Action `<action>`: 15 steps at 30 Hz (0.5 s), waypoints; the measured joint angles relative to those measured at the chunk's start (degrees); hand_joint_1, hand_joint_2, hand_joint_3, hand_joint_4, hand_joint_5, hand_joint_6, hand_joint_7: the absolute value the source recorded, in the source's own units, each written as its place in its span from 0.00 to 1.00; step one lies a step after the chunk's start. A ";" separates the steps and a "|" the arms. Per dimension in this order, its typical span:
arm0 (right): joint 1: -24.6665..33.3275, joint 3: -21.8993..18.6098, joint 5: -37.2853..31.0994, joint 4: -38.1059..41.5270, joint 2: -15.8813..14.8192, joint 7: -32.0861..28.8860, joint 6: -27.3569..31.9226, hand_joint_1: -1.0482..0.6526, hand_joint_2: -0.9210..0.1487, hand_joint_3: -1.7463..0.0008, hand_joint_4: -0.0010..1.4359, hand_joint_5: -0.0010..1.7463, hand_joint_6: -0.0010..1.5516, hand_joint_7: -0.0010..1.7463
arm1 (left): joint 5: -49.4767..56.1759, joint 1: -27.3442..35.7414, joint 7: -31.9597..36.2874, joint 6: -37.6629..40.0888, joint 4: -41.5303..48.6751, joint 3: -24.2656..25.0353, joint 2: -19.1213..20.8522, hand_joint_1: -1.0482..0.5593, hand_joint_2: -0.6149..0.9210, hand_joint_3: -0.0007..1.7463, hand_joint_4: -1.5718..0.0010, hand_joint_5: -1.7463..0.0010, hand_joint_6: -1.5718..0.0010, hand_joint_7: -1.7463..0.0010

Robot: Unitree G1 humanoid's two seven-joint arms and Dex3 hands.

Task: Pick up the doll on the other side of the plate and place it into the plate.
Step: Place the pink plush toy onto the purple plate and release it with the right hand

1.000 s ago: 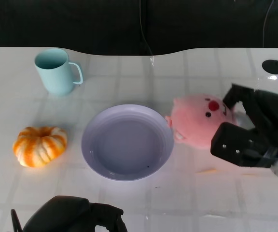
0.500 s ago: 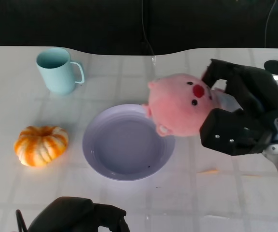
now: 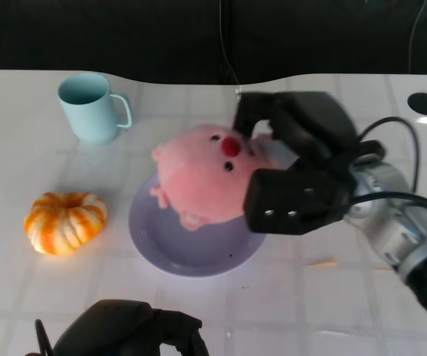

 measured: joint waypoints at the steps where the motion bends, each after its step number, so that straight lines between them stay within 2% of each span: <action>1: -0.51 0.51 -0.22 1.40 0.63 -0.09 -0.16 0.50 0.41 0.45 0.64 1.00 0.45 1.00 | 0.00 -0.07 0.00 0.00 0.07 -0.09 0.00 0.48 1.00 0.17 0.50 0.37 0.45 0.61; 8: -3.54 1.97 -0.80 9.83 4.05 -1.32 -2.21 0.52 0.40 0.46 0.64 1.00 0.45 0.99 | 0.00 -0.22 0.00 0.30 0.21 -0.37 0.03 0.48 1.00 0.16 0.51 0.36 0.45 0.60; 9: -3.80 2.02 -0.77 10.80 4.50 -1.32 -2.49 0.52 0.38 0.49 0.63 1.00 0.46 0.93 | 0.00 -0.24 0.00 0.31 0.24 -0.38 0.03 0.48 1.00 0.16 0.51 0.36 0.45 0.60; 10: -3.85 2.04 -0.71 11.33 4.78 -1.02 -2.55 0.51 0.34 0.53 0.61 1.00 0.49 0.79 | -0.01 -0.30 0.00 0.32 0.24 -0.39 0.03 0.48 1.00 0.16 0.51 0.37 0.45 0.60; 11: -3.87 2.07 -0.62 11.69 4.93 -0.23 -2.56 0.49 0.29 0.60 0.59 0.97 0.55 0.59 | -0.03 -0.31 0.00 0.31 0.25 -0.39 0.02 0.48 1.00 0.16 0.51 0.37 0.45 0.60; 12: -3.89 2.08 -0.51 11.92 4.97 0.99 -2.54 0.49 0.26 0.64 0.59 0.94 0.58 0.49 | -0.09 -0.30 0.00 0.31 0.28 -0.39 0.03 0.48 1.00 0.16 0.51 0.37 0.45 0.60; 13: -3.96 2.16 -0.44 11.97 4.95 2.50 -2.36 0.46 0.19 0.70 0.56 0.82 0.56 0.35 | -0.12 -0.30 0.00 0.30 0.34 -0.39 0.03 0.48 1.00 0.17 0.51 0.36 0.45 0.60; 14: -4.06 2.30 -0.43 11.97 4.91 4.17 -2.07 0.43 0.11 0.78 0.50 0.66 0.53 0.19 | -0.15 -0.31 0.00 0.30 0.37 -0.39 0.03 0.48 1.00 0.17 0.50 0.35 0.45 0.60; 15: -4.15 2.48 -0.38 11.87 4.79 6.21 -1.79 0.40 0.05 0.83 0.46 0.50 0.49 0.11 | -0.16 -0.31 0.01 0.29 0.40 -0.39 0.02 0.48 1.00 0.17 0.50 0.35 0.45 0.60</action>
